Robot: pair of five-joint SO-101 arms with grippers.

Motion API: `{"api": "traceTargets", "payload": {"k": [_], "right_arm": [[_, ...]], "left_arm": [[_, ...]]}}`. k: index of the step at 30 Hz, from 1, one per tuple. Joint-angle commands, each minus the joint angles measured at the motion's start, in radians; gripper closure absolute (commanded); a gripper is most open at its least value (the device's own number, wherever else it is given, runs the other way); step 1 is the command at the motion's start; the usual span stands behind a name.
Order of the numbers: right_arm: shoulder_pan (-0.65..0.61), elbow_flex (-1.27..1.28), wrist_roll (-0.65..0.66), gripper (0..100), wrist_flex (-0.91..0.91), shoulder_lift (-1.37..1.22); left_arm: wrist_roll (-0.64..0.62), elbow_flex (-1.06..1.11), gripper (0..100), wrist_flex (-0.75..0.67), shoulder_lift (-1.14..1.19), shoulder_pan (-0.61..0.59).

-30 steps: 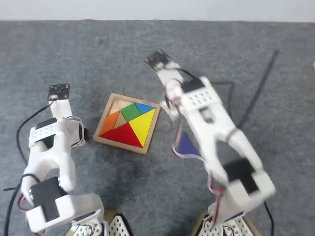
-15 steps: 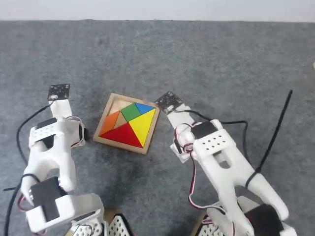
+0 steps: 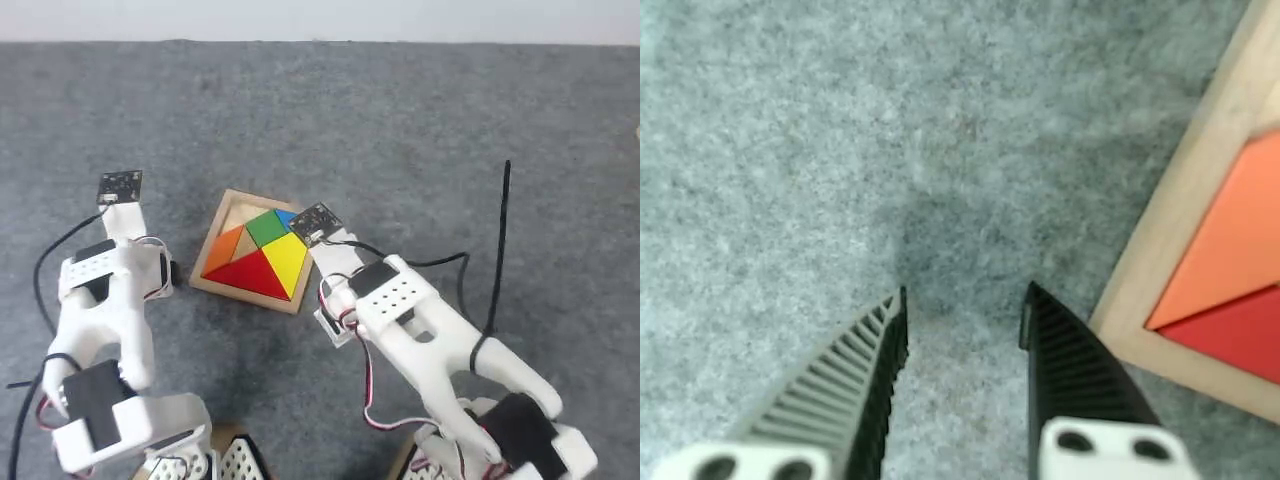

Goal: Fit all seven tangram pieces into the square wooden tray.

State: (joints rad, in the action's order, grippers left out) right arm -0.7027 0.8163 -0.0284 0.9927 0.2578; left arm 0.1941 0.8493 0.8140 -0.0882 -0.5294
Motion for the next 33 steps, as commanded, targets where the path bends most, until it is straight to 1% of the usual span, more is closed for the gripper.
{"api": "traceTargets", "payload": {"k": [1,5,14,27,33], "right_arm": [[0.05,-0.063,-0.014,73.1,0.013,0.004],[0.085,-0.057,-0.017,73.1,0.012,-0.007],[0.081,0.0,-0.017,73.1,-0.073,-0.007],[0.087,0.018,-0.012,73.1,-0.076,-0.01],[0.11,0.011,-0.015,73.1,-0.143,-0.127]], "left_arm": [[0.014,0.001,82,-0.02,-0.038,0.011],[0.014,0.001,82,-0.02,-0.038,0.011],[0.014,0.001,82,-0.02,-0.038,0.011],[0.014,0.001,82,-0.02,-0.038,0.011],[0.014,0.001,82,-0.02,-0.038,0.011]]}}
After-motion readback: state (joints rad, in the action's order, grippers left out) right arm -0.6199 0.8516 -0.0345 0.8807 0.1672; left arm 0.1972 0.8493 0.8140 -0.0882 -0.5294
